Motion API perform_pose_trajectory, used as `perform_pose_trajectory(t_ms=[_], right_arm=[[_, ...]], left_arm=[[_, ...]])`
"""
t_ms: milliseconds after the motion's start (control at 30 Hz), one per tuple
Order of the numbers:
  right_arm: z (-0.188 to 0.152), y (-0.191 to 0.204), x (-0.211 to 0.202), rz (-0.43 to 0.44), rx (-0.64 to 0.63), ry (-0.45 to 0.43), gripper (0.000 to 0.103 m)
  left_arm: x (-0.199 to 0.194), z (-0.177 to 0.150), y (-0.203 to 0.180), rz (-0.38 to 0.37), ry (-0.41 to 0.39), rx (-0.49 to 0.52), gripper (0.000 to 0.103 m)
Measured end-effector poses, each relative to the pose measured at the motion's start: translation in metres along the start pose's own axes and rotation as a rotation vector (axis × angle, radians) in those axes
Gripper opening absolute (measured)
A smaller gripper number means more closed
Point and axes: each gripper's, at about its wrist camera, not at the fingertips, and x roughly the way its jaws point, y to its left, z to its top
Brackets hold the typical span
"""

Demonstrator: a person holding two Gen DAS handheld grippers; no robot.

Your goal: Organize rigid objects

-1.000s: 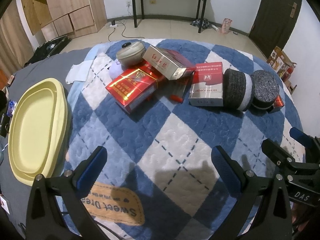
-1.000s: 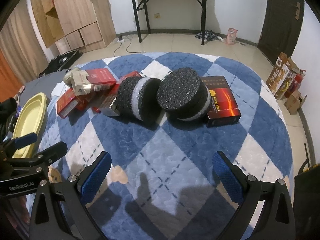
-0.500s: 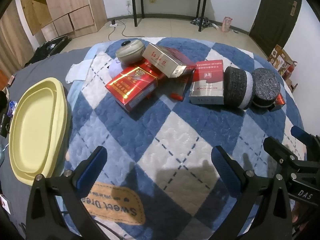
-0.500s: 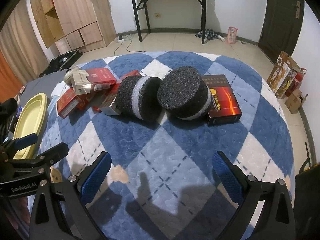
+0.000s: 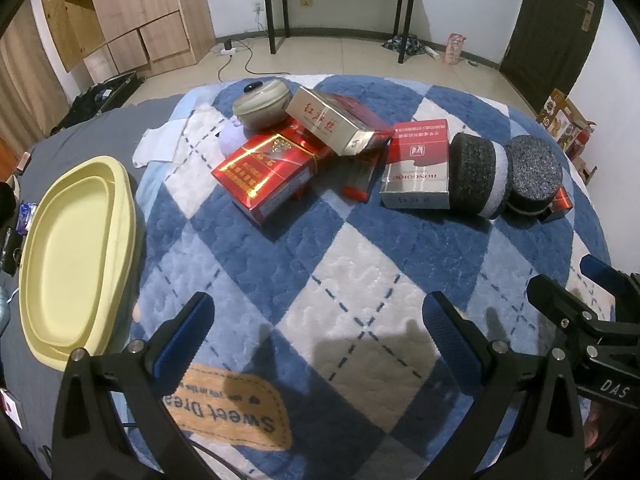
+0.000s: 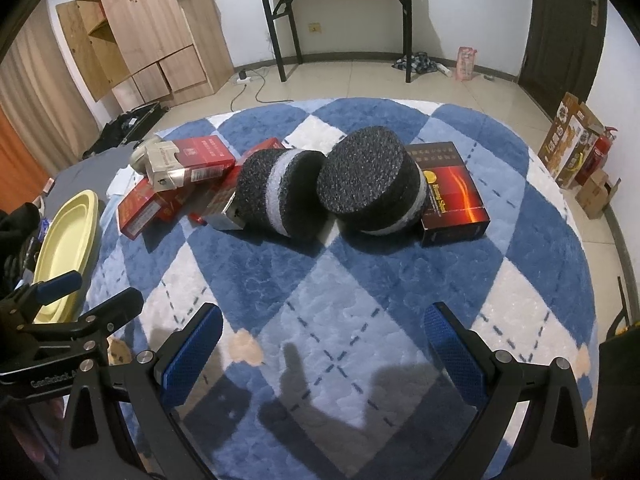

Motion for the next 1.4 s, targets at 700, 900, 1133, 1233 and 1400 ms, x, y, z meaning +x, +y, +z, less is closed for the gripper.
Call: perform_pose_trajectory(t_ms=[700,900,1133,1233,1400], right_arm=[[-0.0013,0.002,0.0039,0.0,-0.008,0.006,0.103],[-0.0015,0.0035,0.0043,-0.001,-0.014,0.006,0.103],[-0.0017,0.0023,0.005,-0.004,-0.01,0.009,0.103],[-0.0019,0.0022,0.0053,-0.004,-0.011,0.008,0.103],[-0.0014,0.003,0.0062,-0.008,-0.016,0.011,0.103]], left_arm=[[-0.0011,-0.0013,0.0014,0.008,0.001,0.002,0.103],[-0.0004,-0.001,-0.0007,0.013,0.005,0.001,0.103],[0.0005,-0.0014,-0.0014,0.018,0.007,0.008,0.103],[0.0012,-0.0015,-0.0012,0.022,0.007,0.008,0.103],[0.0027,-0.0011,-0.0005,0.023,0.011,0.002,0.103]])
